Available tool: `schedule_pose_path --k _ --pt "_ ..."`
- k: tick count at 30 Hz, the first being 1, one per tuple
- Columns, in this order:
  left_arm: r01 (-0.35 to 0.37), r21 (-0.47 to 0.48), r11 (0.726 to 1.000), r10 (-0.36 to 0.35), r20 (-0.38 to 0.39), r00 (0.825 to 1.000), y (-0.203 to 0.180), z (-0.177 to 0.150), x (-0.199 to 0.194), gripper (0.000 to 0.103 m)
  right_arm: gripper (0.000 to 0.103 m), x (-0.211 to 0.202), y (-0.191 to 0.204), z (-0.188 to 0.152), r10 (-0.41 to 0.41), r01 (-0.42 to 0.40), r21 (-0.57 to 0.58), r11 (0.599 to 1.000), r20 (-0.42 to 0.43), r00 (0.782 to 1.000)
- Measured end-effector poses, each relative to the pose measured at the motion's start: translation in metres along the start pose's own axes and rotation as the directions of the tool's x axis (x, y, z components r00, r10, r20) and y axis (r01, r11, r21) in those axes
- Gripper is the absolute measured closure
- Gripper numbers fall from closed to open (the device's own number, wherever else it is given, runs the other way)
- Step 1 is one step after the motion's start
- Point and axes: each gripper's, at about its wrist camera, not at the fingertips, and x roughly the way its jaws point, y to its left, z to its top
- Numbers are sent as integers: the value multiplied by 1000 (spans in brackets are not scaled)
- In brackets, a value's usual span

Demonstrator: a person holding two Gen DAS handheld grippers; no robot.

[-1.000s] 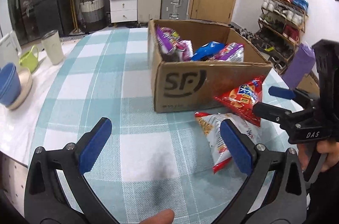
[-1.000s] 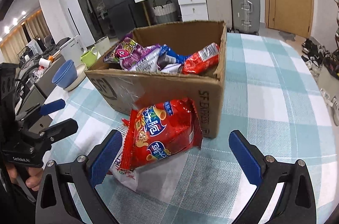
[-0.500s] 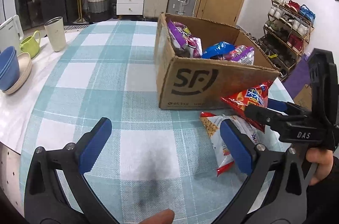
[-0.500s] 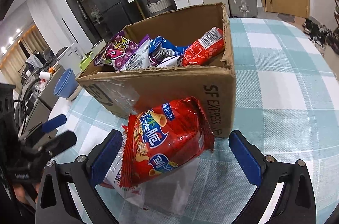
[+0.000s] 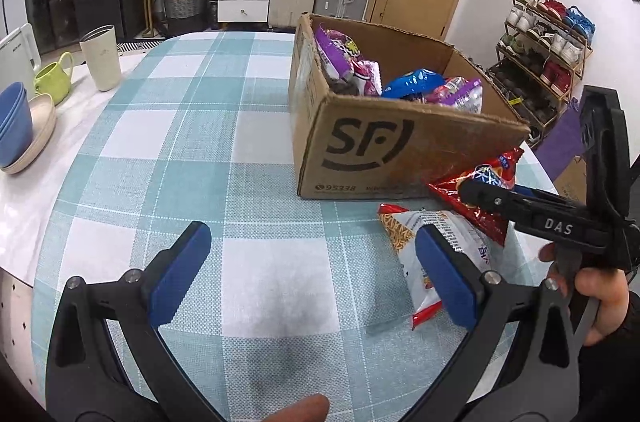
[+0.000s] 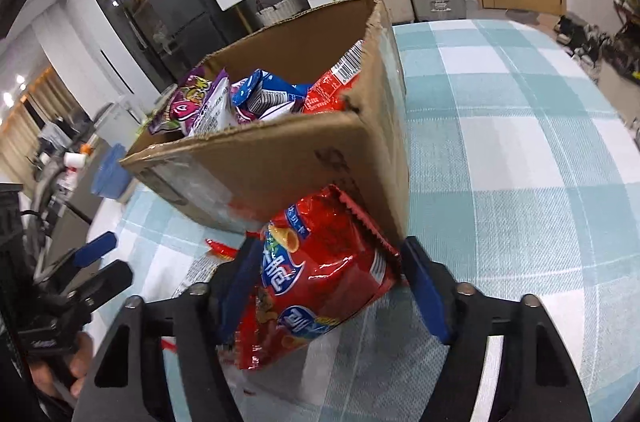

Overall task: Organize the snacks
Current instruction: 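Grasp the red chip bag with the right tool and lift it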

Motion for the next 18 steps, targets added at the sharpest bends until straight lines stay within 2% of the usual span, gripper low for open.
schedule_pose_path --k 2,5,11,18 --pt "1 5 1000 -1 -3 1000 -2 -1 2 1 41 -5 -5 -4 6 -6 -3 1000 11 1000" --pt "5 12 1000 -5 -13 1000 -6 -2 5 1 43 -15 -8 -10 32 -32 -11 999 26 999" --pt "39 28 999 -38 -33 999 -17 -5 9 1 43 -38 -8 -20 62 -60 -40 997 62 996" --pt "63 45 997 -60 -60 996 -23 -6 13 1 43 -74 -11 -36 63 -51 -96 994 128 990"
